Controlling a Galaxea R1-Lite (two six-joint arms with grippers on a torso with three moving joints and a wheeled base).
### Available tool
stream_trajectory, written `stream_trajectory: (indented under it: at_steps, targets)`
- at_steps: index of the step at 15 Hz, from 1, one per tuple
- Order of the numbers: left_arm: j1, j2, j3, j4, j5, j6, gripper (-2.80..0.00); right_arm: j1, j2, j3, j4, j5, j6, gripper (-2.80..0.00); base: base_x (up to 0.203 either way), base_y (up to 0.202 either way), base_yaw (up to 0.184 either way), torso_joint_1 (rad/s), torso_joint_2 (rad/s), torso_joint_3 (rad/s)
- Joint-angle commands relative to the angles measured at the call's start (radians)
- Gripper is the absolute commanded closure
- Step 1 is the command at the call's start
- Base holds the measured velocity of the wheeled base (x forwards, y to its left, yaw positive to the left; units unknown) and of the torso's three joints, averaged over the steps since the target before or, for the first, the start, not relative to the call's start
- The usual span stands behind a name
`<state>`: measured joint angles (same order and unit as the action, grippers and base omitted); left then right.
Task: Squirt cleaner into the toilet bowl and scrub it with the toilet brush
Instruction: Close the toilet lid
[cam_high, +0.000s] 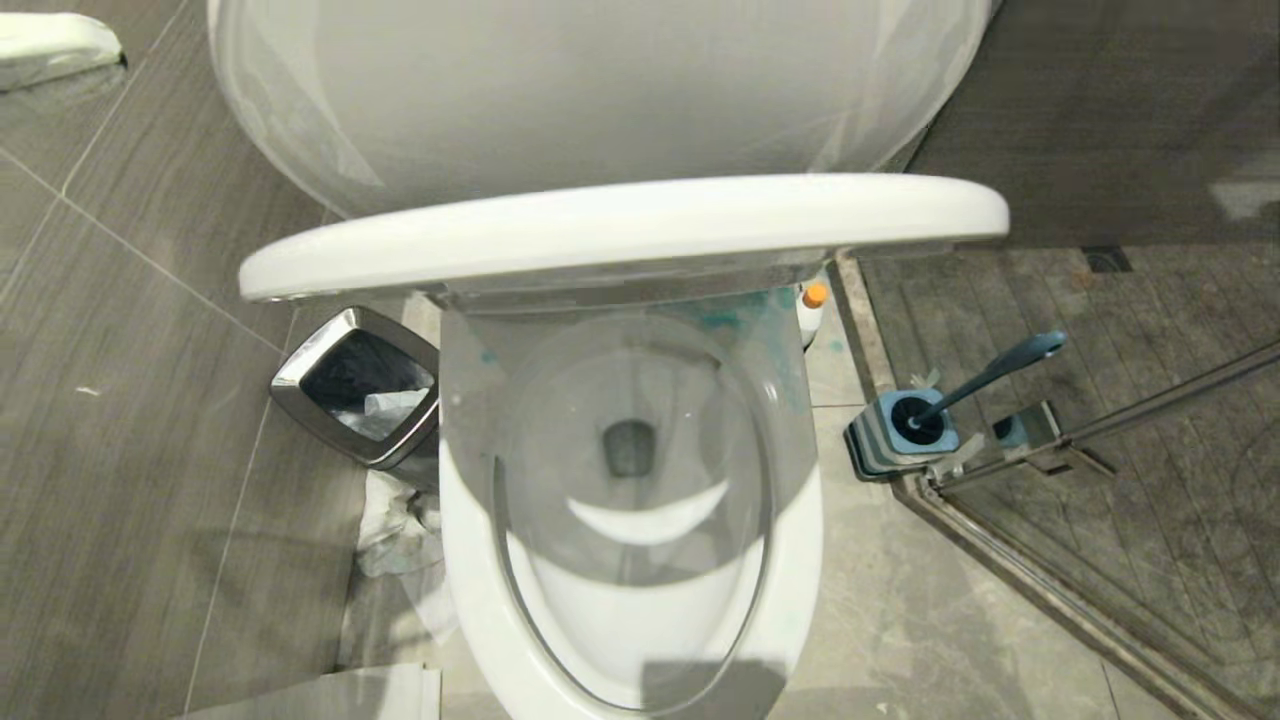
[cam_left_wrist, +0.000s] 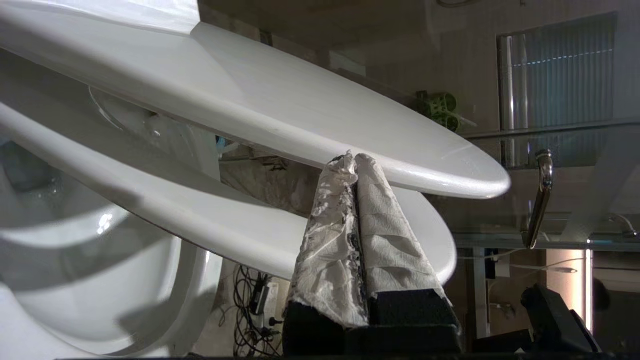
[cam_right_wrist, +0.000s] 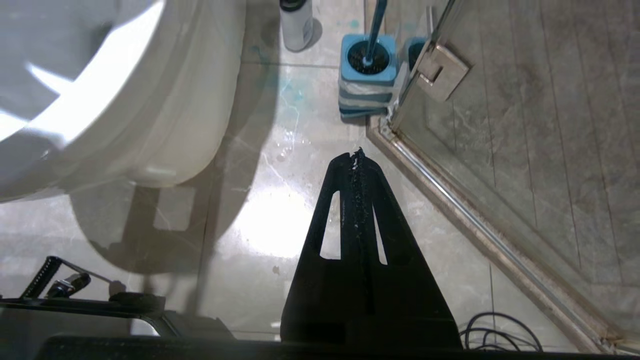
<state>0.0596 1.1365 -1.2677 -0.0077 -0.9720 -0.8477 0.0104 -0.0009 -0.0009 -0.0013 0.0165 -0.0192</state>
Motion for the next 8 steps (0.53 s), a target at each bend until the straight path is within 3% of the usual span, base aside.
stream_trajectory:
  at_steps: [1, 5, 8]
  targets:
    - [0.0, -0.001, 0.001, 0.005, 0.002, -0.005, 0.0, 0.0, 0.001, 0.001, 0.0, 0.0, -0.001, 0.0, 0.0, 0.0, 0.0, -0.002, 0.0, 0.197]
    - [-0.015, -0.007, 0.008, 0.006, 0.006, -0.004, 0.0, 0.0, 0.001, -0.001, 0.0, 0.0, -0.001, 0.0, 0.0, 0.0, 0.0, 0.001, 0.0, 0.192]
    - [-0.04, 0.013, 0.007, 0.01, -0.002, 0.002, 0.0, 0.0, 0.001, 0.001, 0.0, 0.0, -0.001, 0.0, 0.0, 0.0, 0.0, -0.003, 0.0, 0.06]
